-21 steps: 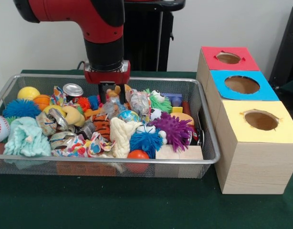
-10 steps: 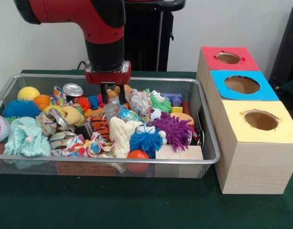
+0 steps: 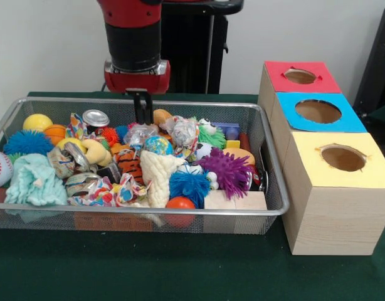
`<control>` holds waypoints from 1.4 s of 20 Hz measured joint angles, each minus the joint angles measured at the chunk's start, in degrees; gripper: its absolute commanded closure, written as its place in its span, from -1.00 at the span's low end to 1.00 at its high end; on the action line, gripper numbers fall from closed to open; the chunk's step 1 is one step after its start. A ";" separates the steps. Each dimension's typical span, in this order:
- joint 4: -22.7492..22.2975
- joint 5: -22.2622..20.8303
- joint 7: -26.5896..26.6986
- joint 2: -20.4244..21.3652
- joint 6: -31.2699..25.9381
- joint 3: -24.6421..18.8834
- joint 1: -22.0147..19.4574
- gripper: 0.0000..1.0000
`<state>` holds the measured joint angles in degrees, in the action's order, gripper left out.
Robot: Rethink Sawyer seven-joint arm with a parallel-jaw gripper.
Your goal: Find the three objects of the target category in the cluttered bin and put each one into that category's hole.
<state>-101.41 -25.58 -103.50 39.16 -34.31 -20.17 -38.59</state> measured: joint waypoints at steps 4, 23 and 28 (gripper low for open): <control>-0.22 2.84 0.00 3.35 -0.01 -0.04 0.00 1.00; -0.58 4.65 0.01 6.29 1.44 -0.04 0.49 -1.00; -0.58 3.76 0.01 5.54 3.87 0.15 1.08 -1.00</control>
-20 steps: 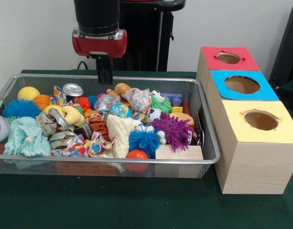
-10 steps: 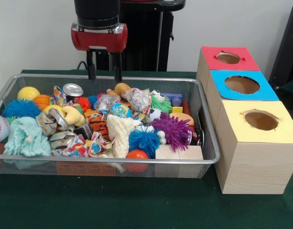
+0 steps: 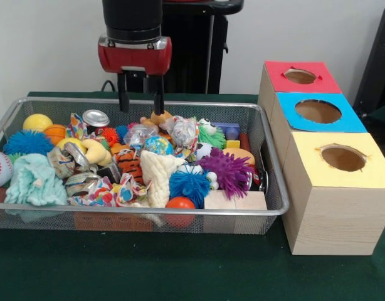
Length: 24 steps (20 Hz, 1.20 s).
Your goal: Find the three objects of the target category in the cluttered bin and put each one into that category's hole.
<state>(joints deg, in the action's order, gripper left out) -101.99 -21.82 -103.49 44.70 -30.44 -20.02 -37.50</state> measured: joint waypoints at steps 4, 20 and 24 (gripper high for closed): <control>0.01 -1.02 -0.01 -1.46 2.94 0.29 0.33 -1.00; 0.02 -5.31 -0.01 -7.95 9.15 2.89 0.94 -1.00; 0.02 -5.93 -0.01 -7.80 9.15 2.91 0.03 -1.00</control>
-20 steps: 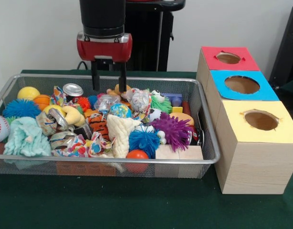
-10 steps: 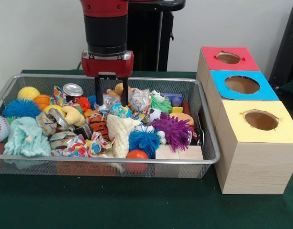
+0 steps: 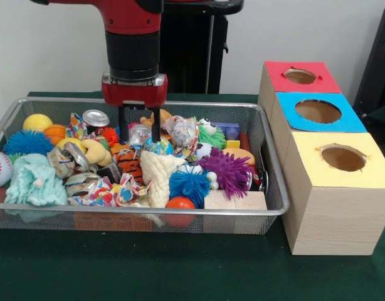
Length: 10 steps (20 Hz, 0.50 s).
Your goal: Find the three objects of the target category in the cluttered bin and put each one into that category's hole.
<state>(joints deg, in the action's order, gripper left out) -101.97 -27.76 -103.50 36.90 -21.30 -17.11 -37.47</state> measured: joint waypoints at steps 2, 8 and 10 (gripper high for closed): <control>0.01 -0.13 0.00 0.28 0.00 0.02 -0.88 -1.00; 0.02 -0.14 0.00 0.51 0.00 0.21 -3.46 -1.00; -0.07 -0.13 0.00 0.49 0.01 0.46 -3.56 -1.00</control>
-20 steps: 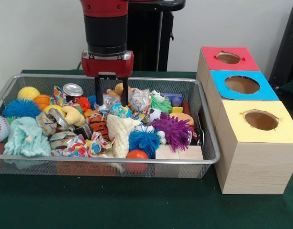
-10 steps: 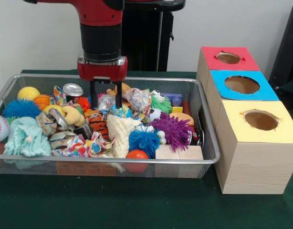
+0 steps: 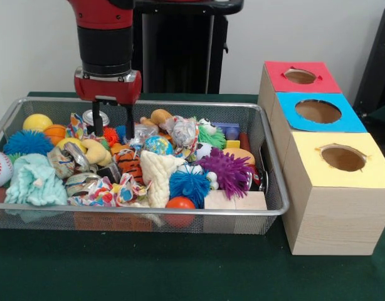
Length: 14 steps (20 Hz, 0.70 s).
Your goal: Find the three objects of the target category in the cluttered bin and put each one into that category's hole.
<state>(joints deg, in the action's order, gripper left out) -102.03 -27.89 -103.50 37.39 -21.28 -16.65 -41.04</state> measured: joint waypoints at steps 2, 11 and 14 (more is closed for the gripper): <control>-0.47 0.00 0.00 0.00 0.00 0.37 0.09 -1.00; -3.52 0.01 0.00 -0.49 0.17 1.54 1.57 -1.00; -4.49 0.02 0.00 -0.86 0.18 2.00 2.01 -1.00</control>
<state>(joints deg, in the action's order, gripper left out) -106.53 -27.86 -103.50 36.53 -21.11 -14.65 -39.02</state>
